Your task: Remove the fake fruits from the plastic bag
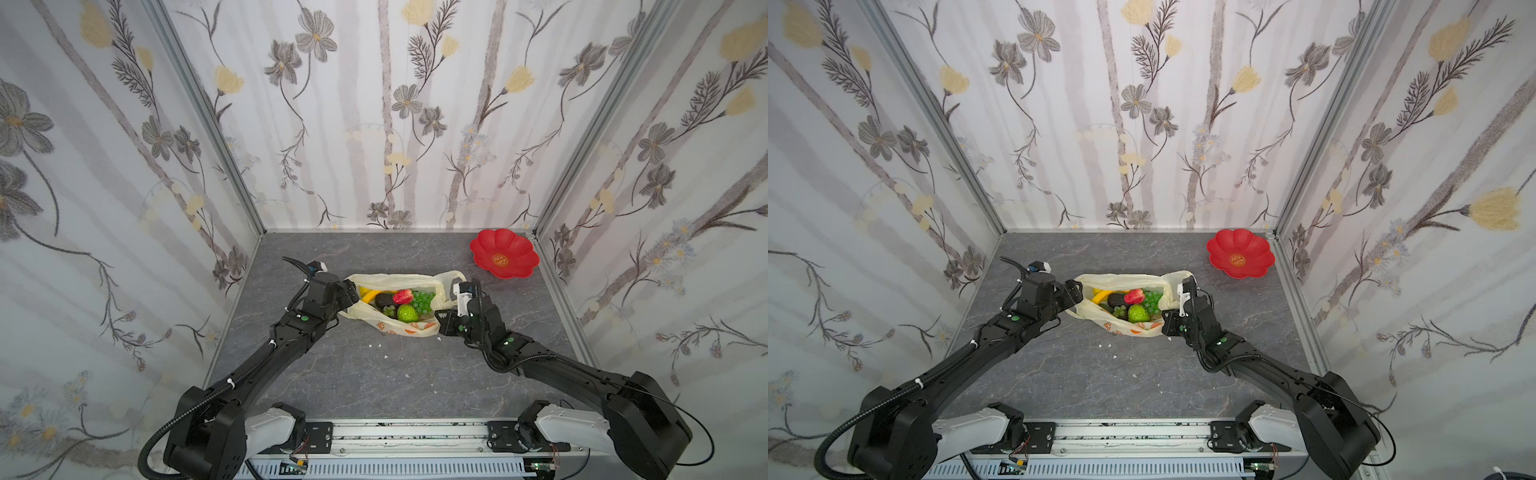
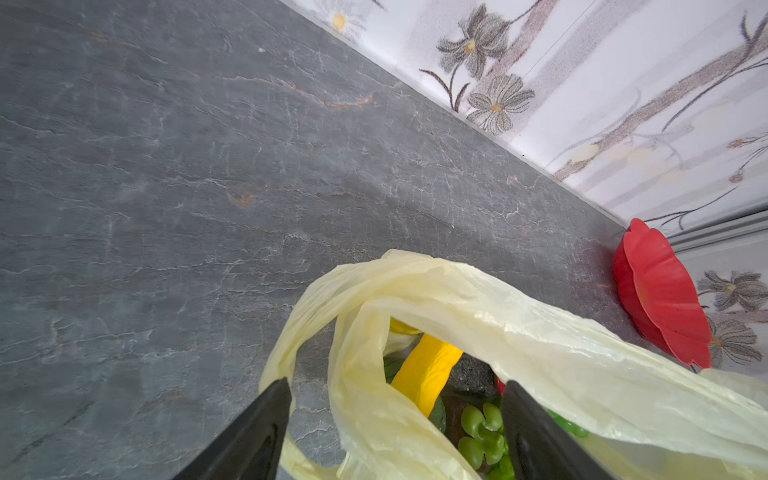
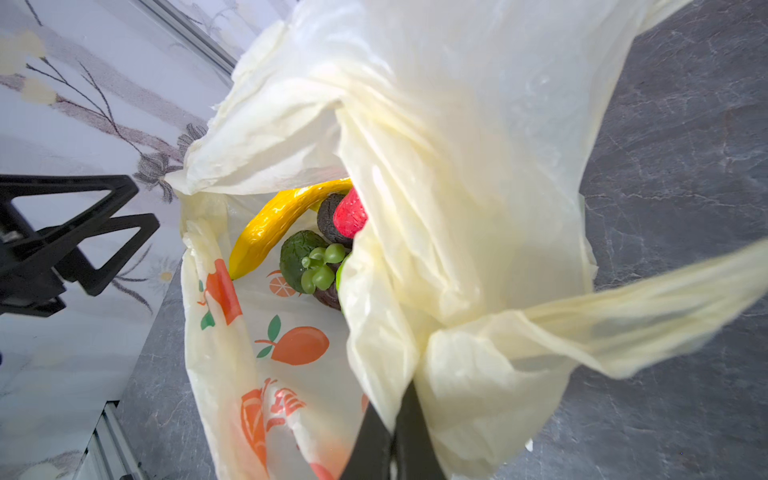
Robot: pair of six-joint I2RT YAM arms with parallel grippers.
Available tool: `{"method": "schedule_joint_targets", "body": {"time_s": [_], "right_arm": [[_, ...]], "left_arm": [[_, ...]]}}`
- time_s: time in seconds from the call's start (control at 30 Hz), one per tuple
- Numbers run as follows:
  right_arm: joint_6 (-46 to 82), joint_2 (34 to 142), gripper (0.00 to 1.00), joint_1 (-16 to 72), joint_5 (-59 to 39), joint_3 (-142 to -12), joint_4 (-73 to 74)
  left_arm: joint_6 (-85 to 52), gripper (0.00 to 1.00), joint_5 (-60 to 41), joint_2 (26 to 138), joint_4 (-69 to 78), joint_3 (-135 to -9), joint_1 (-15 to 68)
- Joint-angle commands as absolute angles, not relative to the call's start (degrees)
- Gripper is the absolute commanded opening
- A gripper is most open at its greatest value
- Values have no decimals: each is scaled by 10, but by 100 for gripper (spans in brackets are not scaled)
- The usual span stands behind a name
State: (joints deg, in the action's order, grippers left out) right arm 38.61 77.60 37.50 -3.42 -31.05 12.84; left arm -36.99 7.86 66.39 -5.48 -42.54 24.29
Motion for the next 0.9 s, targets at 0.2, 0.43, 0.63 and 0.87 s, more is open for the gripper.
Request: {"method": "schedule_joint_targets", "body": {"time_s": [0.2,0.43,0.63,0.87], "right_arm": [[401,778,0,424,17,-314,153],[422,760,0,431,20,-300,172],[463,728,0,401,4,-260,211],[537,724,0,304,-96,-205,300]], "left_arm": [[-422,82,142,700,-87,-432,326],[-430,80,139,780,-78,-435,330],[-415,37,95,773,-29,-392,305],[-421,0,15,680,77,-260,250]]}}
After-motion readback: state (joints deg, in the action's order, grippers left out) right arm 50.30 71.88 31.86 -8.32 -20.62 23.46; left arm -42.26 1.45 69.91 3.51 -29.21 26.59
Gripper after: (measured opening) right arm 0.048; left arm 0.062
